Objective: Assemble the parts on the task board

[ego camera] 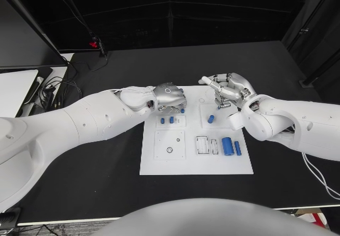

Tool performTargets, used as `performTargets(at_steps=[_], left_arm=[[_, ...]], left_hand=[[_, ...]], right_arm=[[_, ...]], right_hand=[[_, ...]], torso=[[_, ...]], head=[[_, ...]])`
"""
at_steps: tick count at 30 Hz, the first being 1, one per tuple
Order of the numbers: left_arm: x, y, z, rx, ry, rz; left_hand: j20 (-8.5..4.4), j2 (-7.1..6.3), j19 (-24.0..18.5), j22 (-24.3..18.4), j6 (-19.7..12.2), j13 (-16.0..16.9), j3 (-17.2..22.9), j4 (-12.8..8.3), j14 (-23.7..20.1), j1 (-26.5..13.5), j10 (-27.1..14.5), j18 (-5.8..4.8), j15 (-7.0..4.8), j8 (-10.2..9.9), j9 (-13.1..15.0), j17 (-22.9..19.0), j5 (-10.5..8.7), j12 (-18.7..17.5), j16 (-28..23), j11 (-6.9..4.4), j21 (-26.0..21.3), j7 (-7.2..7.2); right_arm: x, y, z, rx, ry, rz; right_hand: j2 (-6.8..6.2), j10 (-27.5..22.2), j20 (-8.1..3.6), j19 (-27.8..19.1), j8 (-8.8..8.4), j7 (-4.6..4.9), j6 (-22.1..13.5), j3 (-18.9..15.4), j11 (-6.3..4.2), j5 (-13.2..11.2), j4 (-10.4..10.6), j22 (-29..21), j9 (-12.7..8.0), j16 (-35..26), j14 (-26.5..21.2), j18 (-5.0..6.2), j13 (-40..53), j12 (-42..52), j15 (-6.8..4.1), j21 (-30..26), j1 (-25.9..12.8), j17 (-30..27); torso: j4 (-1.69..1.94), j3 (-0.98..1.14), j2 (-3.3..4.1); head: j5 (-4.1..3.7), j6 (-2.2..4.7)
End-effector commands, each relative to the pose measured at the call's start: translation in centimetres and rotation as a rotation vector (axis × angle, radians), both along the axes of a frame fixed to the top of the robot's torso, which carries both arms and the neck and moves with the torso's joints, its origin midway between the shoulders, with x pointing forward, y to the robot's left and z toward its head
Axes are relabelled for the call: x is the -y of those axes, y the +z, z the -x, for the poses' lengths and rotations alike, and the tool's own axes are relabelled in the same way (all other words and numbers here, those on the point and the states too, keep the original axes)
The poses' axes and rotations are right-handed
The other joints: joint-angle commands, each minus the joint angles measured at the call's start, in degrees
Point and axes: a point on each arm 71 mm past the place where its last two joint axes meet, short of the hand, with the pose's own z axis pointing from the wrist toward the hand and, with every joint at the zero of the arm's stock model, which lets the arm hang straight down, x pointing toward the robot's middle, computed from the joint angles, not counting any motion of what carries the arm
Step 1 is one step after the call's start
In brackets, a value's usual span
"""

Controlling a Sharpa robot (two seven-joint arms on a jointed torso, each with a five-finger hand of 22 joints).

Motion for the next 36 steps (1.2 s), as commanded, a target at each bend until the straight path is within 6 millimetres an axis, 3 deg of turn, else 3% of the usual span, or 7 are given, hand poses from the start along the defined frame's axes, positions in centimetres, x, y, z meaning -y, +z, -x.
performTargets(at_steps=[1, 15, 24, 32, 36], left_arm=[[0.09, -0.05, -0.05, -0.007, 0.004, -0.017], [0.84, -0.33, 0.12, -0.023, -0.002, -0.028], [0.95, -0.57, 0.19, -0.035, 0.004, -0.038], [0.99, -0.71, 0.16, -0.046, 0.008, -0.050], [1.01, -0.72, 0.19, -0.046, 0.008, -0.050]], left_hand=[[-0.36, -0.29, 5.9, 15.1, -0.1, 0.1, 0.3, 0.1, 6.0, -0.5, -0.1, -0.37, -0.34, -0.3, -0.1, 15.1, -0.27, -0.2, 0.0, -0.24, 0.2, -0.42], [-0.46, 0.07, 5.9, 15.1, 0.1, 0.1, 1.0, 0.1, 6.0, -0.7, 0.3, -0.37, -0.41, -0.3, -0.2, 15.1, -0.25, -0.2, 0.0, -0.27, 0.2, -0.46], [-0.53, 0.47, 5.9, 15.1, 0.5, 0.0, 2.3, 0.0, 6.0, 0.0, 0.5, -0.37, -0.45, -0.3, -0.3, 15.1, -0.25, -0.4, 0.0, -0.44, 0.2, -0.62], [-0.61, 0.45, 5.9, 15.1, 1.9, 0.1, 3.2, 0.1, 6.0, -0.1, 1.8, -0.37, -0.65, 0.1, -0.1, 15.1, -0.26, -0.2, 0.0, -0.67, 0.2, -0.85], [-0.68, 0.51, 5.9, 15.1, 3.2, 0.1, 3.8, 0.0, 6.0, 0.1, 3.2, -0.37, -0.89, 0.6, 0.1, 15.1, -0.26, 0.0, 0.0, -0.98, 0.2, -1.13]], right_arm=[[-0.14, 0.12, 0.02, 0.005, 0.005, -0.005], [-0.33, 0.06, -0.04, 0.000, 0.011, -0.006], [-0.47, 0.06, -0.03, -0.002, 0.015, -0.008], [-0.52, 0.03, -0.02, -0.006, 0.016, -0.007], [-0.52, 0.02, -0.01, -0.007, 0.015, -0.007]], right_hand=[[0.56, 6.0, -0.08, 6.2, 0.32, 1.13, -0.5, -0.4, 0.35, 0.2, 0.0, 15.1, 0.0, 0.1, 6.0, -0.40, 15.1, 0.1, 0.31, 0.2, 0.0, 15.1], [0.67, 6.0, -0.08, 6.2, 0.40, 1.13, -0.5, -0.5, 0.35, 0.4, 0.0, 15.1, 0.0, 0.1, 6.0, -0.40, 15.1, 0.1, 0.32, 0.2, 0.1, 15.1], [0.69, 6.0, -0.08, 6.2, 0.42, 1.13, -0.5, -0.5, 0.35, 0.4, 0.0, 15.1, 0.0, 0.1, 6.0, -0.40, 15.1, 0.1, 0.32, 0.2, 0.1, 15.1], [0.69, 6.0, -0.08, 6.2, 0.42, 1.13, -0.5, -0.5, 0.35, 0.4, 0.0, 15.1, 0.0, 0.1, 6.0, -0.40, 15.1, 0.1, 0.32, 0.2, 0.1, 15.1], [0.71, 6.0, -0.08, 6.2, 0.45, 1.13, -0.5, -0.5, 0.36, 0.4, 0.0, 15.1, 0.0, 0.1, 6.0, -0.40, 15.1, 0.1, 0.32, 0.2, 0.1, 15.1]], torso=[[0.00, -0.04, 0.00], [0.09, 0.06, -0.05], [0.04, 0.02, -0.05], [-0.06, -0.01, -0.06], [0.07, 0.03, -0.02]], head=[[-0.05, -0.11], [-0.29, 0.03], [-0.23, 0.09], [-0.25, 0.07], [-0.33, 0.04]])
